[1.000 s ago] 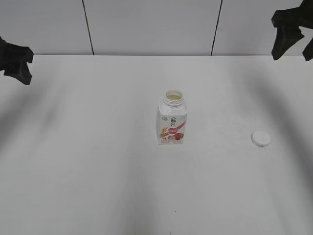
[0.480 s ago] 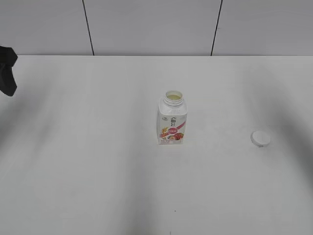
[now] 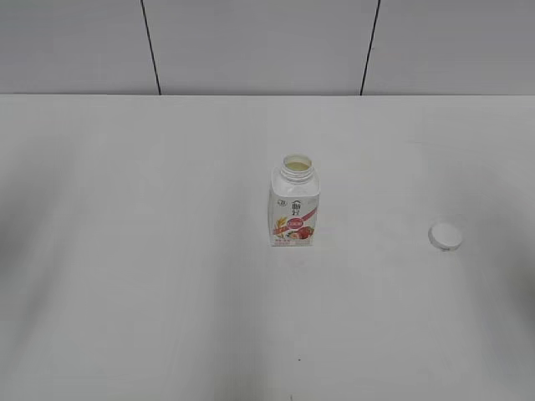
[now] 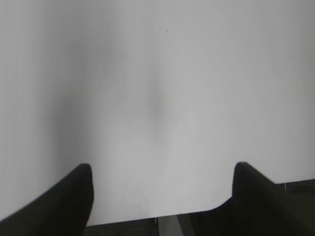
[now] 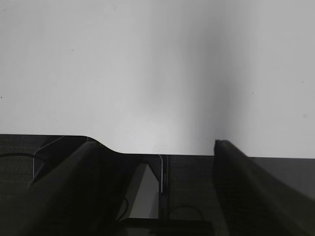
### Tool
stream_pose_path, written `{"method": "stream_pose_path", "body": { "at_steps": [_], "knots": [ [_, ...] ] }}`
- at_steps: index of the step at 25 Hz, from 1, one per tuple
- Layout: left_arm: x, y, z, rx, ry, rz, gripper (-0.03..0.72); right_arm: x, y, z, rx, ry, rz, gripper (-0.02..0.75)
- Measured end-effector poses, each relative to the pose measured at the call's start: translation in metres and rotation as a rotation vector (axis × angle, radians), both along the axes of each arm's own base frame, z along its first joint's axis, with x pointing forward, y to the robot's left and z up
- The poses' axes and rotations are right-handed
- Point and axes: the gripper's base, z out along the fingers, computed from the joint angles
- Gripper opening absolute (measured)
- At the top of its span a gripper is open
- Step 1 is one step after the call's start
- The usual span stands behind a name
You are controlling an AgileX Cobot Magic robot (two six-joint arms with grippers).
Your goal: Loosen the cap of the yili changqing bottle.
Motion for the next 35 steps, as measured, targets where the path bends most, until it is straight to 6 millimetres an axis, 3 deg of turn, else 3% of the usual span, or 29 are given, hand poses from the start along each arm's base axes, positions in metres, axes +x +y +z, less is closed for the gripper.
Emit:
{"method": "stream_pose_path", "body": {
  "at_steps": [9, 15, 19, 23, 26, 35],
  "knots": [
    [-0.101, 0.008, -0.008, -0.036, -0.247, -0.001, 0.533, -0.078, -0.006, 0.002, 0.015, -0.246, 0.001, 0.565],
    [-0.157, 0.012, -0.008, -0.072, -0.507, -0.004, 0.519, -0.113, -0.009, -0.016, 0.002, -0.389, 0.035, 0.565],
    [-0.182, 0.014, -0.010, -0.097, -0.643, -0.009, 0.512, -0.131, -0.010, -0.032, -0.005, -0.462, 0.050, 0.565],
    [-0.199, 0.013, -0.017, -0.129, -0.718, -0.019, 0.512, -0.151, -0.012, -0.032, -0.002, -0.598, 0.051, 0.565],
    [-0.199, 0.012, -0.018, -0.135, -0.732, -0.031, 0.512, -0.162, -0.013, -0.033, 0.002, -0.678, 0.050, 0.565],
    [-0.194, 0.011, -0.023, -0.130, -0.742, -0.047, 0.489, -0.162, -0.013, -0.032, -0.002, -0.707, 0.053, 0.565]
  ]
}}
